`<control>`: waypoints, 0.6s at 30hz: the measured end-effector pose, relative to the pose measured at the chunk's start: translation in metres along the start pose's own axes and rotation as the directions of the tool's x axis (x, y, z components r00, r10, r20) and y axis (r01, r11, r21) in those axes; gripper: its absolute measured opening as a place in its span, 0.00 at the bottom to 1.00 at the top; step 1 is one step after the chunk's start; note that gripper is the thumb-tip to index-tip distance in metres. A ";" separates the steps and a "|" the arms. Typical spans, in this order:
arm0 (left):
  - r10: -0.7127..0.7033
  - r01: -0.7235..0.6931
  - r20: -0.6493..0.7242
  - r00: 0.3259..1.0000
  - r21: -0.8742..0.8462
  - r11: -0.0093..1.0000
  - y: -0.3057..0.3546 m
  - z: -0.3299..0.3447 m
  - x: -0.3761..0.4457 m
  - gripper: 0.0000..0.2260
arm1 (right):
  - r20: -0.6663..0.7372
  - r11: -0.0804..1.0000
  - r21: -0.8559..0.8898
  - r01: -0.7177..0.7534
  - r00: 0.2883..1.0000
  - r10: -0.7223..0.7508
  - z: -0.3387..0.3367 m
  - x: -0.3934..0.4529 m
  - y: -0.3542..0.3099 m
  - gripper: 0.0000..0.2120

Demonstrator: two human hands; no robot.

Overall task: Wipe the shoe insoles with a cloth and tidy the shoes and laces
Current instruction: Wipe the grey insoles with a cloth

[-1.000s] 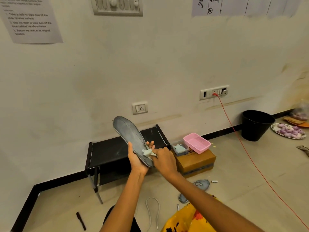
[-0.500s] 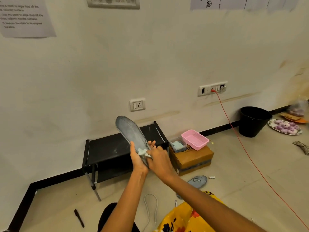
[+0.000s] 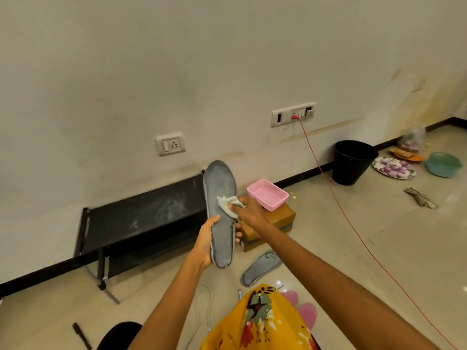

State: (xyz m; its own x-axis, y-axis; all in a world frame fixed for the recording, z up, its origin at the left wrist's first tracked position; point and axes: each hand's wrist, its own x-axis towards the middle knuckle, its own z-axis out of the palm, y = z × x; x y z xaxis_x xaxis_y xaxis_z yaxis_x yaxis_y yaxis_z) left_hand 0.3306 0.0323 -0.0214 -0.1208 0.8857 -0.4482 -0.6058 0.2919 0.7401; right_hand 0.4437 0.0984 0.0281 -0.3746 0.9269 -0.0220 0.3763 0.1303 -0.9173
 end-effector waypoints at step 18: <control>-0.112 0.099 -0.036 0.993 0.772 0.628 -0.233 0.016 0.291 0.13 | -0.440 0.738 0.457 -0.497 0.595 0.673 -0.058 0.086 0.380 0.07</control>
State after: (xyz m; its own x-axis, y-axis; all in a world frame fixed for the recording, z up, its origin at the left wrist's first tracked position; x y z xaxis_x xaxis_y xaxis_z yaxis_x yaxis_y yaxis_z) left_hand 0.4492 0.2277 -0.3161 -0.0806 0.8336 -0.5465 0.2143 0.5499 0.8073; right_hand 0.6036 0.2475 -0.2999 0.4026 0.7942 -0.4552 0.0770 -0.5249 -0.8477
